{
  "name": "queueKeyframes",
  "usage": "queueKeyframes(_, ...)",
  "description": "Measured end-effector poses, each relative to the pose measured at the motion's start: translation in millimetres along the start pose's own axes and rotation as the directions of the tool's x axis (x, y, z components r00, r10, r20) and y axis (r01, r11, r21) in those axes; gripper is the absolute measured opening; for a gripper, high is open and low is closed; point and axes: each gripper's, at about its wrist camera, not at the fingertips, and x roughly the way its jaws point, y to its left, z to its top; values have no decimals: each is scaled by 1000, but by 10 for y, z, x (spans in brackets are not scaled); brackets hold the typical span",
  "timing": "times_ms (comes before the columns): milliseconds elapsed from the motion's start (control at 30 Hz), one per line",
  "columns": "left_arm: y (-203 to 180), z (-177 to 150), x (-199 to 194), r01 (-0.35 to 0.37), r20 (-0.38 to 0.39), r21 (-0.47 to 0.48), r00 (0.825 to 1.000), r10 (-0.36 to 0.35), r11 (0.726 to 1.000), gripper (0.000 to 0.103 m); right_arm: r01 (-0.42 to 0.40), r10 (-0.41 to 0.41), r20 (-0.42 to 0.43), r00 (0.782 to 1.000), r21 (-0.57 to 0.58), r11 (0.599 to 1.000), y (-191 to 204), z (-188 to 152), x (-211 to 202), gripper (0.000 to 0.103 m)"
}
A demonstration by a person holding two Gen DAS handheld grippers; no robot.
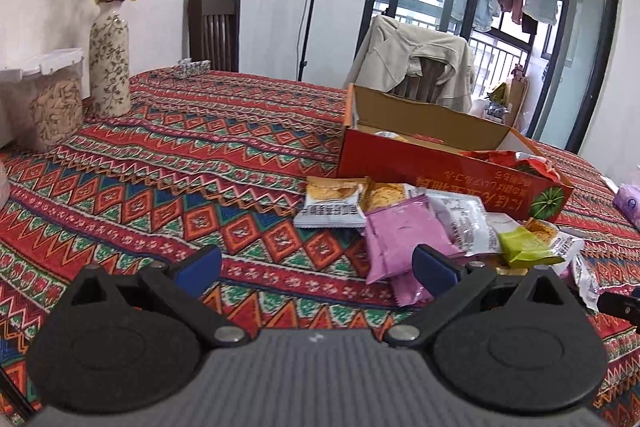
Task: Organize snacks
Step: 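Withdraw both tools from the box toward the remaining snacks, then grasp a white packet with the right tool while the left grasps a pink packet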
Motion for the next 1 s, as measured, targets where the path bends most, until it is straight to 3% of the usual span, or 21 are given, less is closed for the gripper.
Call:
queueKeyframes(267,27,-19,70,4,-19,-5,1000,-4,1000,103,19,-19,-13,1000,5,1000,13,55,170,103)
queueKeyframes(367,35,-23,72,1,-18,-4,1000,-1,1000,103,23,-22,-15,1000,40,999,-18,133,274,99)
queueKeyframes(533,87,-19,68,-20,-18,-15,1000,20,1000,103,18,-16,-34,999,59,998,-63,217,464,77)
queueKeyframes(667,107,-16,69,-31,-21,-20,999,30,999,103,-14,20,-63,998,102,995,-143,182,592,75)
queueKeyframes(733,96,-13,82,-30,-25,-19,999,30,999,103,-31,37,-51,998,111,993,-173,168,574,57)
queueKeyframes(800,70,-17,97,-25,-29,-14,999,25,1000,103,-52,58,-46,997,118,992,-199,156,547,48)
queueKeyframes(967,12,-15,154,-20,-47,-10,999,19,1000,103,-41,42,-16,999,81,996,-208,101,458,43)
queueKeyframes(1000,3,-10,162,-20,-50,-10,999,20,1000,103,-34,34,-3,999,71,997,-206,97,428,35)
